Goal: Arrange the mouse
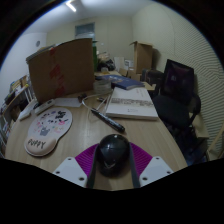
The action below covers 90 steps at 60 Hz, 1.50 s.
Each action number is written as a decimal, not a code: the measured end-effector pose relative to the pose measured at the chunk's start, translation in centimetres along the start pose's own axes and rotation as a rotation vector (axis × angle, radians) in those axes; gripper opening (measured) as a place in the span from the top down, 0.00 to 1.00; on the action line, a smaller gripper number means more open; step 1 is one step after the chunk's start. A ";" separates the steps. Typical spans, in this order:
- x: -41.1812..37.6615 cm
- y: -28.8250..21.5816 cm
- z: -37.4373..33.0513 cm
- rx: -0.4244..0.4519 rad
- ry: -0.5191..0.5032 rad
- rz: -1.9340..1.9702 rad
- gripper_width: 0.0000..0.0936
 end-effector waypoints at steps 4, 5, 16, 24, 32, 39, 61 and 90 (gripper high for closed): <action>0.0 0.0 0.1 -0.004 0.005 0.022 0.50; 0.0 0.0 0.1 -0.006 0.008 0.027 0.51; -0.9 -4.9 -2.5 0.047 0.017 0.031 0.56; -5.5 -16.4 -5.1 0.239 -0.045 0.006 0.56; -14.1 -22.2 -3.6 0.326 -0.164 0.001 0.56; -20.9 -17.9 1.0 0.225 -0.234 -0.004 0.57; -24.7 -4.9 8.6 -0.036 -0.227 -0.172 0.50; -22.2 -7.8 -10.4 -0.108 -0.160 -0.080 0.17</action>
Point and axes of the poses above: the point between the fingertips, and its own axes, seen from behind it with the camera up: x to the right, y down, z forward, the way the camera looks, the point moved 9 cm from there along -z, backward, against the way the camera looks, and after that the axes turned 5 degrees about x, right-handed, at the moved point
